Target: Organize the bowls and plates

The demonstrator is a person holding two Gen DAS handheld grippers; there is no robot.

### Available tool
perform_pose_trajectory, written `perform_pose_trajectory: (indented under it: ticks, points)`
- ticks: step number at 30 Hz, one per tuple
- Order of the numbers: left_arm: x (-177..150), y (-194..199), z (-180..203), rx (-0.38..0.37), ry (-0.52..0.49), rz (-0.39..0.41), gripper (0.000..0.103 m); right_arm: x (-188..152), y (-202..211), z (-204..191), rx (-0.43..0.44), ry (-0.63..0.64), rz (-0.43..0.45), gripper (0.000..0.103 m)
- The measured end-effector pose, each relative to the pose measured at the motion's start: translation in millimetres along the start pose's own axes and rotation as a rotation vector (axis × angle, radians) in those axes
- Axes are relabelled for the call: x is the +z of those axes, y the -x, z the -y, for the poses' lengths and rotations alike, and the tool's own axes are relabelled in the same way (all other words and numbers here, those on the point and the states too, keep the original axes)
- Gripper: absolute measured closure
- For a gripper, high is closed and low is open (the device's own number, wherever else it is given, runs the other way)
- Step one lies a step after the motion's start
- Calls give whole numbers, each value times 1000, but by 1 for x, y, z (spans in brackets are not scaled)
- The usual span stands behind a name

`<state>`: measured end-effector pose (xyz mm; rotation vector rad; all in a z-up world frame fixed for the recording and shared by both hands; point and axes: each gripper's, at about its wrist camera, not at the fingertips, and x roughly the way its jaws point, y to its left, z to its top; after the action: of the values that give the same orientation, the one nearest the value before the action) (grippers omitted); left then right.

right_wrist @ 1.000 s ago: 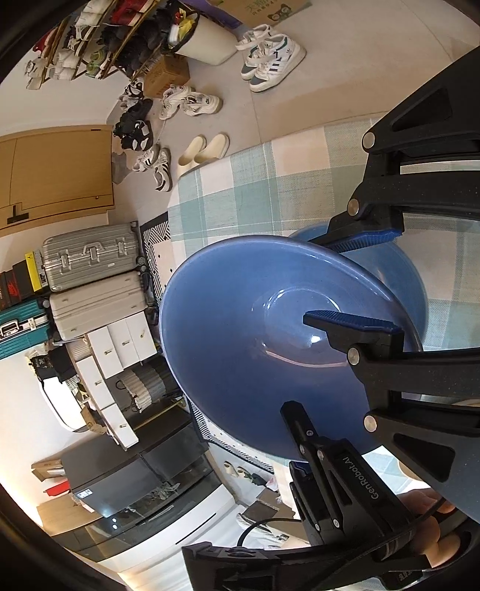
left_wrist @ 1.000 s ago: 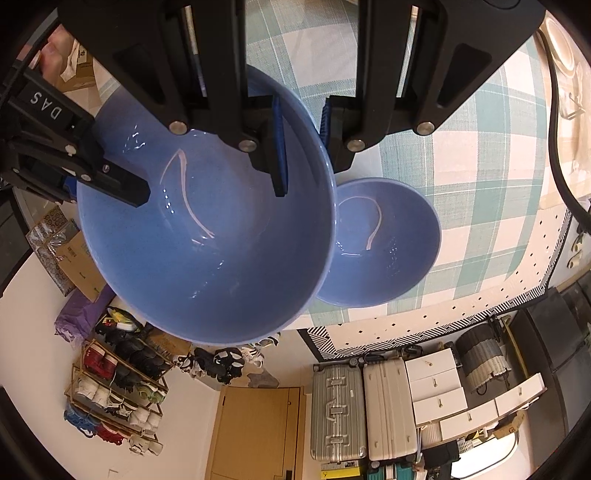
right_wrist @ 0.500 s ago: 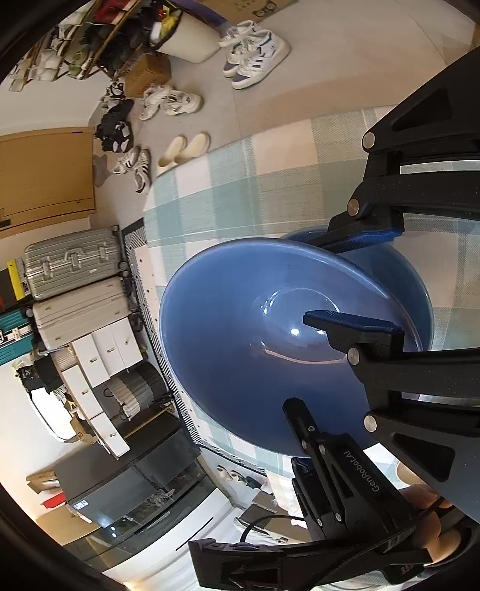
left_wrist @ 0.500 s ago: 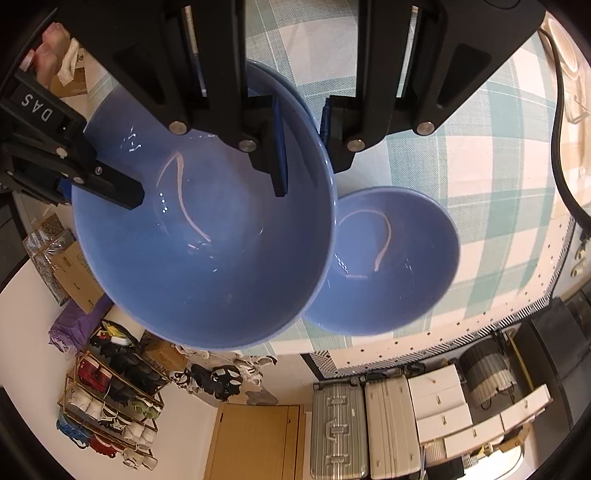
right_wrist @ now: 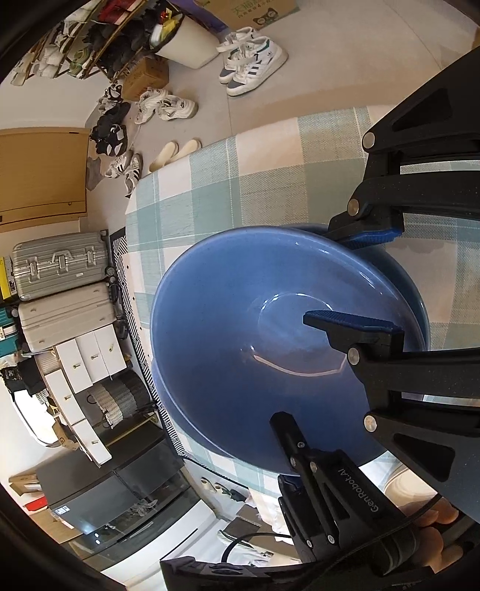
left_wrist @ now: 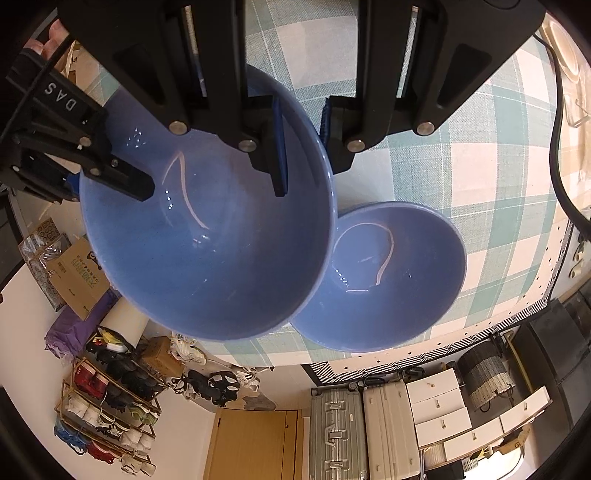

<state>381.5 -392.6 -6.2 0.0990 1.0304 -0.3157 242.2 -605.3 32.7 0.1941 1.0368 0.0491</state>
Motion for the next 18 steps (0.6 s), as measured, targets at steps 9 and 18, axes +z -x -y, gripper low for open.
perform_pose_trajectory:
  ticks: [9,18]
  points:
    - [-4,-7,-5,20,-1,-16,89,-1,2,3,-8,-3,2,71]
    - [-10,0,-21,20,29,-8,63,0,18,6,-28,-7,37,54]
